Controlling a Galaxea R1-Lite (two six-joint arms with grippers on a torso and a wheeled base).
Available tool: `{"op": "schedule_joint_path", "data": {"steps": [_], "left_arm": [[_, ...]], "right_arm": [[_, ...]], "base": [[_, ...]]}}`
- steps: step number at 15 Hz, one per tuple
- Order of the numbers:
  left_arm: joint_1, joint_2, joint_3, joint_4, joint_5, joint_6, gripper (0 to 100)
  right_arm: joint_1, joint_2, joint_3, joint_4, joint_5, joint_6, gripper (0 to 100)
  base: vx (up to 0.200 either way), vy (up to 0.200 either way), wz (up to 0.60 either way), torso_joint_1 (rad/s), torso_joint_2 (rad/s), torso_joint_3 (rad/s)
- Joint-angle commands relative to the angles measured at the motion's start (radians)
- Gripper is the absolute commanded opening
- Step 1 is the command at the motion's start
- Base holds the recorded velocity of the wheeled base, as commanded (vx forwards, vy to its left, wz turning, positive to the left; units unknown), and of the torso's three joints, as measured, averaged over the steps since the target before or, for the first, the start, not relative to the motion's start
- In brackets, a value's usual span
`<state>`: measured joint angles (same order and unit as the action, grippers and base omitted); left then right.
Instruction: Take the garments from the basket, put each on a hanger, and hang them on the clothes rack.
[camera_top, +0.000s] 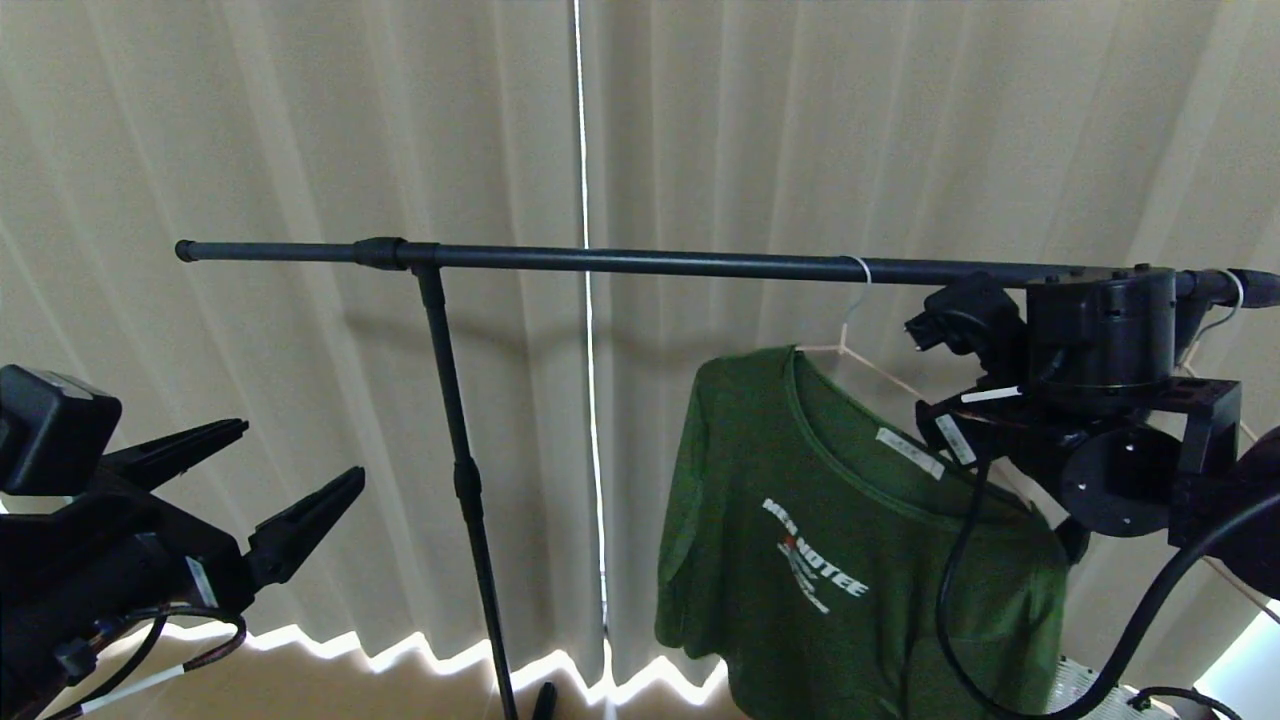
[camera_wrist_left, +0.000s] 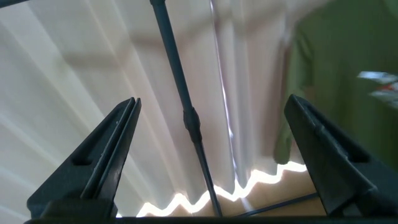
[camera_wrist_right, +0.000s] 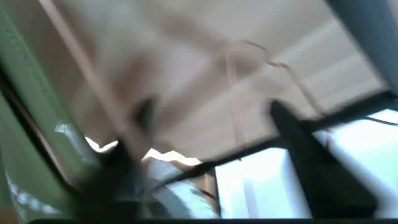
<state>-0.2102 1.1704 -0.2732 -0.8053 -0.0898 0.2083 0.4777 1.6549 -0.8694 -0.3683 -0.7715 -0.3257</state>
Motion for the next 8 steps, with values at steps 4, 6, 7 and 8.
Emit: {"op": "schedule_joint_path", "data": {"steps": [4, 6, 7, 8], "left_arm": [[0.0, 0.002, 0.002, 0.0, 0.001, 0.002, 100], [0.0, 0.003, 0.002, 0.0, 0.001, 0.002, 100], [0.0, 0.003, 0.002, 0.0, 0.001, 0.002, 100], [0.0, 0.003, 0.002, 0.0, 0.001, 0.002, 100]], "right_arm": [[0.009, 0.003, 0.112, -0.195, 0.173, 0.043, 100], [0.007, 0.003, 0.15, -0.267, 0.225, 0.042, 100], [0.007, 0.003, 0.19, -0.313, 0.279, 0.042, 100], [0.007, 0.005, 0.202, -0.325, 0.308, 0.042, 100]], "base": [[0.0, 0.0, 0.0, 0.0, 0.0, 0.0], [0.0, 0.0, 0.0, 0.0, 0.0, 0.0], [0.0, 0.0, 0.0, 0.0, 0.0, 0.0], [0.0, 0.0, 0.0, 0.0, 0.0, 0.0]]}}
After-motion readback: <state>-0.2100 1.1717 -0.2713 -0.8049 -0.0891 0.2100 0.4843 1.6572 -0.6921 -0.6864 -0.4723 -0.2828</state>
